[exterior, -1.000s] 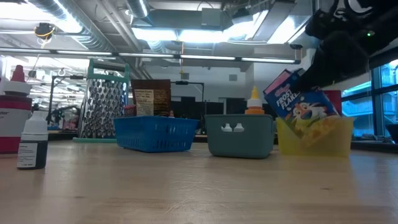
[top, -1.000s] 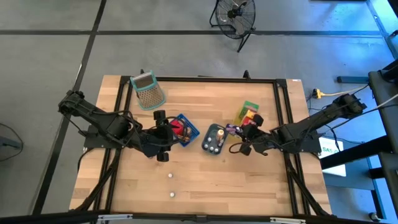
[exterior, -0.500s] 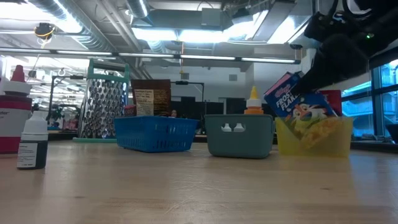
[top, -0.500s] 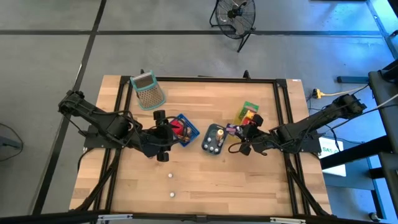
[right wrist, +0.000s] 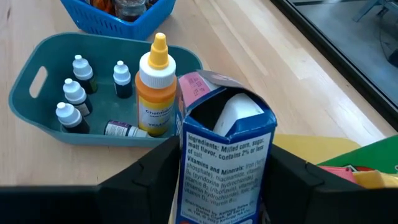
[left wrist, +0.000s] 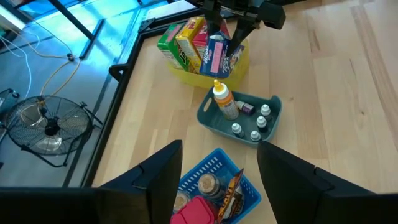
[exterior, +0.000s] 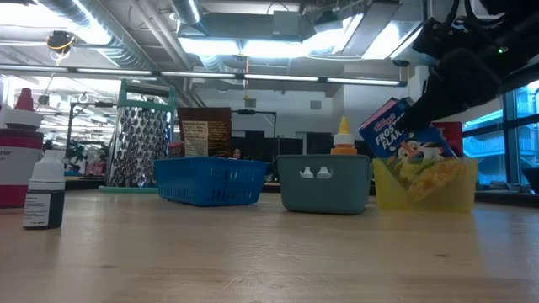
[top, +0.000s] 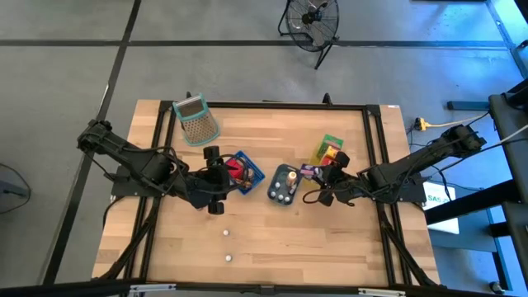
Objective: Pick & Place Kitchen Items
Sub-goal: Put the blue cereal box into the yellow bin
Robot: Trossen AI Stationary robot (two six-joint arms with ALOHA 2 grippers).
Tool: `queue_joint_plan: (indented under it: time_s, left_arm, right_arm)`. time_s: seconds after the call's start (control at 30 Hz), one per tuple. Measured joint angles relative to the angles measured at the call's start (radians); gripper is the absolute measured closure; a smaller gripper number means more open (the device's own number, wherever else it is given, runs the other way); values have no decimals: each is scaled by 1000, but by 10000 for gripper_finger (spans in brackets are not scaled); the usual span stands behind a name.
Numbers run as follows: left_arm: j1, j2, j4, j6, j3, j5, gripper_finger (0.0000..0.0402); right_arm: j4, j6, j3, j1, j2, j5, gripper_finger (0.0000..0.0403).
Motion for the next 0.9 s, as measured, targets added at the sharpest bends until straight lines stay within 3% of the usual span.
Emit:
queue_joint_plan:
  time_s: [0.77,0.9]
  left_arm:
    - [0,0,-1,0,0,0,198]
    - [0,0,-1,1,0,0,198]
  right_arm:
    - [-50,1,0,28,-82,0,206]
    - [-131,5,57,28,-82,-9,206]
